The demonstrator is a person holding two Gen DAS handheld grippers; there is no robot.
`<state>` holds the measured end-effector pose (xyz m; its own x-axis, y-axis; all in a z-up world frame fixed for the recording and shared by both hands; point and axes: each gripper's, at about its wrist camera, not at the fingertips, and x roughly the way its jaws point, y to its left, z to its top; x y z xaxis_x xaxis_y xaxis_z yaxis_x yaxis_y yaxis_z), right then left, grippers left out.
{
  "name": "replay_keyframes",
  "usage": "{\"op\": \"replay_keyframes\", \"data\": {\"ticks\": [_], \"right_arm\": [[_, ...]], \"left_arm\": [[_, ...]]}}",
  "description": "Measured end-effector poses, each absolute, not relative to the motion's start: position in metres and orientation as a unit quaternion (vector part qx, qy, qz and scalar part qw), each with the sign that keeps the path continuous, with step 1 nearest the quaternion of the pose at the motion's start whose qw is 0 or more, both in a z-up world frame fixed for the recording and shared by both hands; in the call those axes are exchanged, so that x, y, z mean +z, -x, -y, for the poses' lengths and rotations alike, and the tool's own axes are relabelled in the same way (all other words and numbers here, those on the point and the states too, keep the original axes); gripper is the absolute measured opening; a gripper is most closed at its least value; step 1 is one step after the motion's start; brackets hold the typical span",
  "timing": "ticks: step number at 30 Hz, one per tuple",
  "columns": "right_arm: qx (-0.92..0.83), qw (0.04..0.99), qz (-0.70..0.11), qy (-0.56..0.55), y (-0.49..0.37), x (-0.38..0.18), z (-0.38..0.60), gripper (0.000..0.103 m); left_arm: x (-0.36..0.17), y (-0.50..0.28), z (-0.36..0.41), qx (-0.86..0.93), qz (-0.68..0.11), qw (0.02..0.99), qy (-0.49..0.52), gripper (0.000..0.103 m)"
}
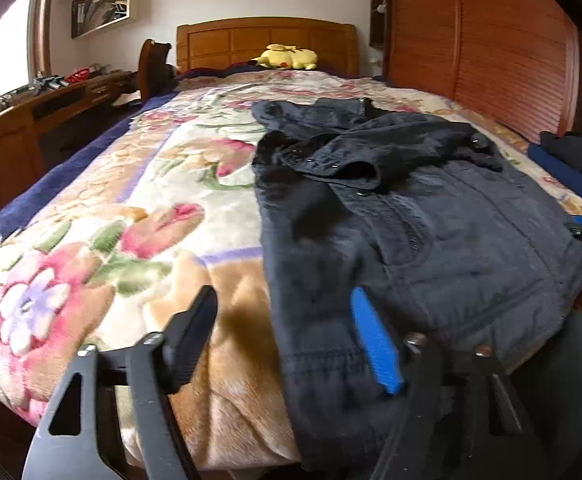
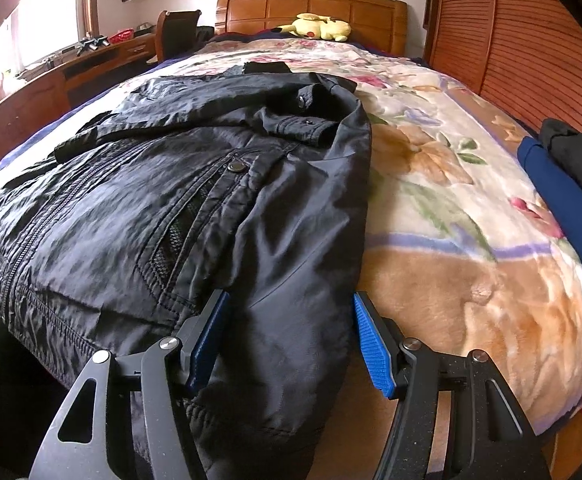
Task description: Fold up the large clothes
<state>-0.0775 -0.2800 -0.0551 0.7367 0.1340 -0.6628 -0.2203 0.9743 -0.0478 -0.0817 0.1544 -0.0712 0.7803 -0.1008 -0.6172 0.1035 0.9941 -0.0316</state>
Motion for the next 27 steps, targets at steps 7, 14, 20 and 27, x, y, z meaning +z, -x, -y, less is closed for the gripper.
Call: {"op": "replay_keyframes", "data": {"ticks": [7, 14, 20, 27], "right_arm": [[0.107, 0.929, -0.349, 0.054, 0.080, -0.057, 0.280, 0.050], [0.112, 0.927, -0.354, 0.053, 0.080, -0.056, 0.278, 0.045], [0.114, 0.926, -0.357, 0.047, 0.090, -0.053, 0.282, 0.045], [0.140, 0.921, -0.361, 0.050, 0.097, -0.053, 0.276, 0.028]], "left_arm": [[-0.073, 0.095, -0.156, -0.064, -0.325, 0.943, 0.004, 0.047], [-0.072, 0.101, -0.149, -0.075, -0.325, 0.943, -0.004, 0.032], [-0.072, 0.102, -0.153, -0.077, -0.327, 0.942, 0.001, 0.020], [-0.055, 0.108, -0.147, -0.083, -0.306, 0.948, -0.004, 0.007]]}}
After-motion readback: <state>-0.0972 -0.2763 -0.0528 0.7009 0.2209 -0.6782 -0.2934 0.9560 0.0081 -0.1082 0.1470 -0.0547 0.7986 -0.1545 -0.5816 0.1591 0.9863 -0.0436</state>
